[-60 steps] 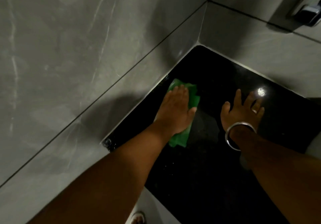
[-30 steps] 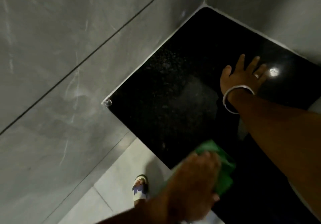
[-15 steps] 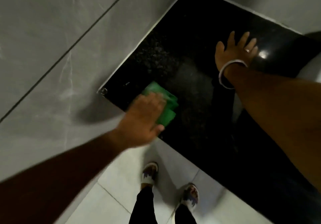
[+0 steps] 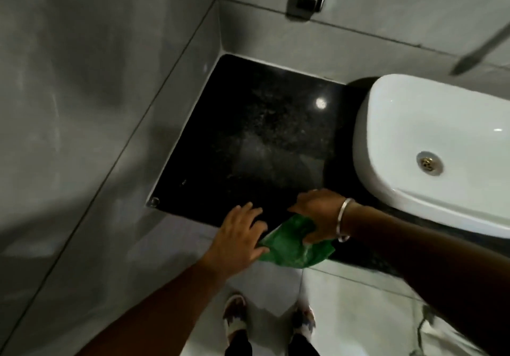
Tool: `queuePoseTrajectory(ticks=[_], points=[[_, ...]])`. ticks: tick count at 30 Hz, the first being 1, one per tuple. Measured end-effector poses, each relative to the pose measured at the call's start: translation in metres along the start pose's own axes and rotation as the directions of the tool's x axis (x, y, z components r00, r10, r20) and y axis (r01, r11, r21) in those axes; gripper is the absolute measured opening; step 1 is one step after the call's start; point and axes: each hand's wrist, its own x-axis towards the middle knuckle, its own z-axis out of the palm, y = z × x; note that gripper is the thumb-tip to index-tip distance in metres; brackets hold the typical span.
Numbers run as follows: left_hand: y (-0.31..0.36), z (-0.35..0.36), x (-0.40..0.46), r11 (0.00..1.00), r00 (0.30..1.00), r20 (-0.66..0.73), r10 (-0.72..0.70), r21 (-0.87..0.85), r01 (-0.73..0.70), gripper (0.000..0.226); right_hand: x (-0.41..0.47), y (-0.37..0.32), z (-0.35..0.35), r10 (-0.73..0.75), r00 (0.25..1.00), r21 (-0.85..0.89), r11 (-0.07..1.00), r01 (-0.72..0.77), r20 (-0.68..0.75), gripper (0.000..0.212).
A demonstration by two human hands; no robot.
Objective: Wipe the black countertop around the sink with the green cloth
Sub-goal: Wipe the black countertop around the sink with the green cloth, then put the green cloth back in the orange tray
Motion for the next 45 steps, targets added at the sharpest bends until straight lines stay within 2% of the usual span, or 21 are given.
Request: queuePoseTrajectory(ticks=[3,6,8,10,13,15,16,18,20,21,23,25,27,30,31,34,35,37,40,42,45], points=[[0.015,-0.007,0.006,0.99,0.989,-0.047,0.137,0.019,-0.136,0.024,-0.004,-0.008,0.005,0.12,0.993,-0.057,0.991,-0.12,-0.001,0.062],[0.021,-0.01,0.018,0.989,0.988,-0.042,0.146,0.044,-0.144,0.032,-0.012,-0.014,0.008,0.224,0.974,0.035,0.974,-0.224,0.011,0.039],[0.021,-0.016,0.029,0.981,0.984,-0.019,0.18,0.083,-0.177,0.038,-0.023,-0.015,0.013,0.257,0.965,0.047,0.966,-0.256,-0.039,0.034],[0.024,-0.026,0.039,0.969,0.974,0.065,0.217,0.11,-0.223,0.038,-0.034,-0.014,0.02,0.286,0.957,0.09,0.955,-0.282,-0.044,0.034],[0.046,-0.039,0.054,0.964,0.937,0.263,0.231,0.066,-0.256,0.031,-0.06,-0.009,0.04,0.351,0.936,0.389,0.863,-0.323,-0.001,0.023],[0.062,-0.048,0.064,0.985,0.917,0.369,0.149,-0.132,-0.107,0.034,-0.086,-0.002,0.057,0.377,0.926,0.583,0.757,-0.294,-0.023,0.017],[0.073,-0.053,0.07,0.968,0.901,0.417,0.122,-0.249,-0.016,0.032,-0.104,0.003,0.068,0.403,0.914,0.69,0.674,-0.265,-0.043,0.021],[0.102,-0.059,0.086,0.911,0.871,0.463,0.166,-0.41,0.044,0.02,-0.149,0.012,0.09,0.497,0.866,0.876,0.438,-0.201,-0.05,0.019],[0.14,-0.066,0.101,0.857,0.835,0.52,0.179,-0.499,0.127,0.007,-0.195,0.023,0.113,0.608,0.794,0.969,0.203,-0.139,-0.013,0.014],[0.166,-0.067,0.11,0.828,0.815,0.554,0.171,-0.529,0.187,0.012,-0.222,0.029,0.127,0.663,0.748,0.993,0.08,-0.091,0.015,0.013],[0.221,-0.064,0.127,0.746,0.778,0.61,0.15,-0.587,0.316,0.031,-0.279,0.037,0.157,0.732,0.677,0.969,-0.219,0.116,0.084,0.009],[0.276,-0.051,0.143,0.633,0.728,0.677,0.111,-0.613,0.473,0.026,-0.332,0.042,0.187,0.728,0.653,0.82,-0.494,0.288,0.21,0.013],[0.343,-0.036,0.157,0.509,0.679,0.725,0.118,-0.631,0.585,0.016,-0.387,0.049,0.221,0.731,0.615,0.691,-0.608,0.39,0.296,0.016],[0.443,-0.009,0.174,0.326,0.63,0.764,0.14,-0.636,0.699,0.015,-0.463,0.061,0.278,0.76,0.512,0.537,-0.648,0.54,0.401,0.023],[0.48,0.003,0.179,0.31,0.618,0.771,0.152,-0.631,0.711,0.019,-0.49,0.064,0.299,0.757,0.486,0.479,-0.653,0.587,0.436,0.025],[0.578,0.044,0.189,0.389,0.635,0.753,0.173,-0.645,0.658,0.038,-0.561,0.069,0.355,0.743,0.403,0.378,-0.636,0.672,0.534,0.03],[0.602,0.058,0.191,0.402,0.654,0.74,0.157,-0.653,0.642,0.038,-0.578,0.07,0.369,0.725,0.383,0.345,-0.637,0.69,0.573,0.029],[0.657,0.086,0.195,0.454,0.697,0.707,0.119,-0.663,0.595,0.022,-0.614,0.072,0.404,0.679,0.31,0.29,-0.618,0.731,0.665,0.019],[0.727,0.125,0.209,0.561,0.724,0.663,0.19,-0.679,0.474,0.004,-0.652,0.081,0.451,0.683,0.188,0.286,-0.517,0.807,0.706,0.017],[0.773,0.153,0.223,0.642,0.722,0.64,0.263,-0.675,0.364,0.007,-0.675,0.086,0.478,0.662,0.111,0.277,-0.452,0.848,0.741,0.012],[0.841,0.193,0.24,0.715,0.732,0.593,0.336,-0.666,0.212,0.018,-0.706,0.097,0.513,0.556,0.022,0.293,-0.471,0.832,0.831,0.007]])
